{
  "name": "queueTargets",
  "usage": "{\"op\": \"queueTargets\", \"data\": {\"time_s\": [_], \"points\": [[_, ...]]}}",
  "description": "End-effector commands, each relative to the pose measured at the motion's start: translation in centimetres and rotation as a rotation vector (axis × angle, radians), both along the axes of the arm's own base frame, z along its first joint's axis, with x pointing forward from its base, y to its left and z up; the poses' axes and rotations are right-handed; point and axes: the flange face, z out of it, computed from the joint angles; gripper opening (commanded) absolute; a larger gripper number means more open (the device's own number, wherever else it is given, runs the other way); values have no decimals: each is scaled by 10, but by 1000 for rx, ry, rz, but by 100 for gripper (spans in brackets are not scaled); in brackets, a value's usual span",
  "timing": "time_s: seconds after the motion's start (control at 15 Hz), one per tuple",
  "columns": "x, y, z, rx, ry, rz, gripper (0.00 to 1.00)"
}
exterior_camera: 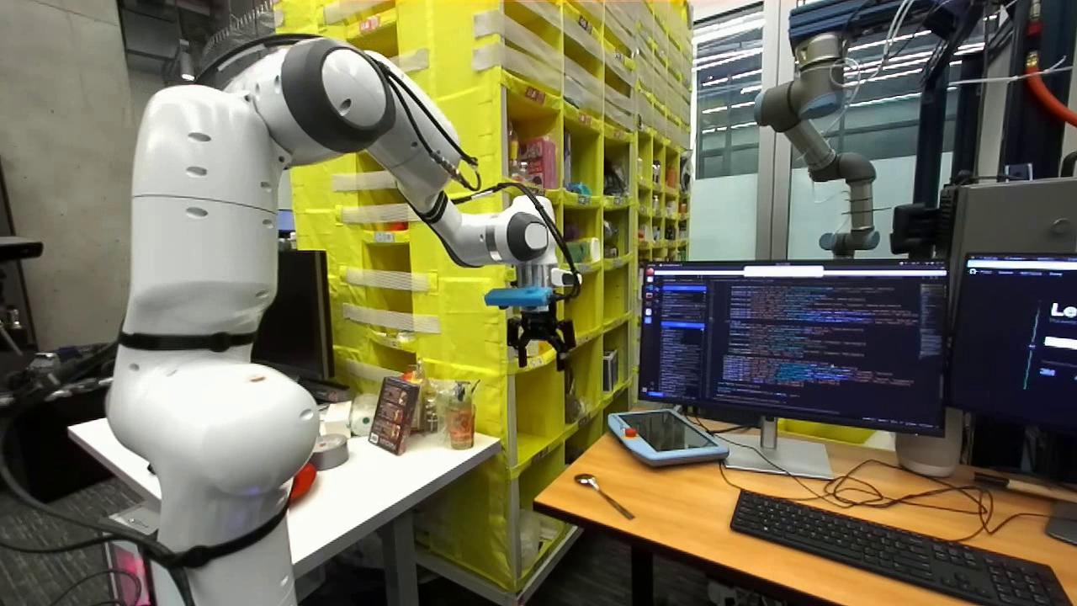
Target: Move the spoon to the other table to the left
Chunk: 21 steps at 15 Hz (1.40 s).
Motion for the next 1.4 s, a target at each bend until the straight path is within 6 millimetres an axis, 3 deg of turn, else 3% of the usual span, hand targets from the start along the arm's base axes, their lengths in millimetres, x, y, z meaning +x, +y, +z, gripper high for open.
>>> {"op": "queueTargets", "data": {"time_s": [0.0,0.27,0.73,1.13,1.33], "points": [[27,-8,-39,23,61,-7,100],[54,-11,-76,29,100,-21,100],[81,-29,-118,14,116,-22,100],[91,-66,-144,-176,114,30,100],[97,-76,-147,-249,101,77,100]]}}
